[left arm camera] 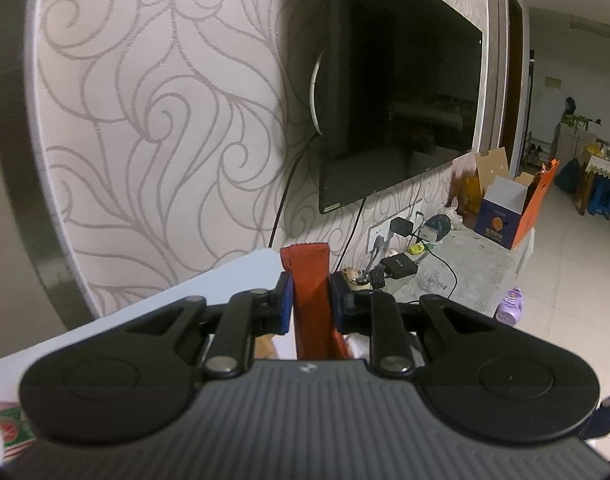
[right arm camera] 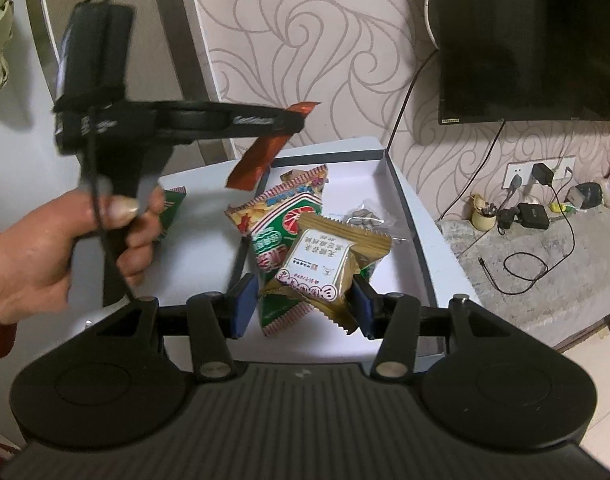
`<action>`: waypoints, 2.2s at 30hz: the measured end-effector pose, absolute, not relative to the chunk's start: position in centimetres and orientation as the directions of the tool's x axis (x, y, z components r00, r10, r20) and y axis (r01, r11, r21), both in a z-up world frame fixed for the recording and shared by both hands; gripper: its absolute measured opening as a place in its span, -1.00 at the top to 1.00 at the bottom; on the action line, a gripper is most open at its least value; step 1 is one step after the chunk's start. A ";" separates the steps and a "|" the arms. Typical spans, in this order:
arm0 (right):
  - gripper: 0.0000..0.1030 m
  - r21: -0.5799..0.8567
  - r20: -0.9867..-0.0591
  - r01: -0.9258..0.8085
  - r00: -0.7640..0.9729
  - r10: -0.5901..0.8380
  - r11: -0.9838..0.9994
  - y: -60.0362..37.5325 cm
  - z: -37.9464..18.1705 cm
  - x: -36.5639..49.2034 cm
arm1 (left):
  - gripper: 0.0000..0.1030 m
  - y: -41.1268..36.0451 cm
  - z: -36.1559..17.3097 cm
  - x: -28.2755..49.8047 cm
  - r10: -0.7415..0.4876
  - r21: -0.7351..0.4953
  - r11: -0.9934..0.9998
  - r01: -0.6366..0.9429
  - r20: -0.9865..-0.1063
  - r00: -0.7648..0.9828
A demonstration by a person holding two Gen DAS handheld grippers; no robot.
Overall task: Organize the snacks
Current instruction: 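Lower the orange stick snack into the box and open the left gripper, then lower the tan pastry packet into the box and open the right gripper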
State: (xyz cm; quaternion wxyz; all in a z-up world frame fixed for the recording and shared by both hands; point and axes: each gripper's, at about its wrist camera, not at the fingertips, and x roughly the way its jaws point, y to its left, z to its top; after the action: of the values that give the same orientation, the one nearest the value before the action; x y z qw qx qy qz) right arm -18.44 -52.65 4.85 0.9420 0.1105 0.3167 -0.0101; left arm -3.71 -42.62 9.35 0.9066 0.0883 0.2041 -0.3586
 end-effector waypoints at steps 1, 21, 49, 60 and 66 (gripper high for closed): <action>-0.09 0.199 -0.602 0.092 0.797 0.048 0.976 -52.8 4.8 -18.3 | 0.55 -43.1 9.3 -3.6 -0.613 0.015 0.727 0.686 -0.436 0.659; -0.09 0.210 -0.638 0.116 0.769 0.046 0.971 -54.7 3.0 -16.6 | 0.55 -48.0 5.8 0.0 -0.547 0.053 0.742 0.668 -0.529 0.649; -0.09 0.179 -0.668 0.097 0.742 0.049 0.979 -55.4 1.7 -14.7 | 0.08 -46.8 8.3 -1.5 -0.525 0.086 0.775 0.626 -0.464 0.714; -0.09 0.163 -0.675 0.101 0.737 0.037 0.981 -55.5 1.2 -13.3 | -0.06 -43.5 10.7 -3.9 -0.551 0.049 0.782 0.621 -0.411 0.727; -0.09 0.154 -0.683 0.128 0.730 0.012 0.980 -55.7 0.7 -12.2 | -0.06 -40.8 12.2 -5.4 -0.571 0.030 0.778 0.628 -0.384 0.726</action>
State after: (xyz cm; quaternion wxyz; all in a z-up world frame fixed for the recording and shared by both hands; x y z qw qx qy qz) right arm -12.22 -55.73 0.67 0.9252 0.0956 0.3660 -0.0315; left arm -5.44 -40.80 12.19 0.9255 0.0792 0.1798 -0.3239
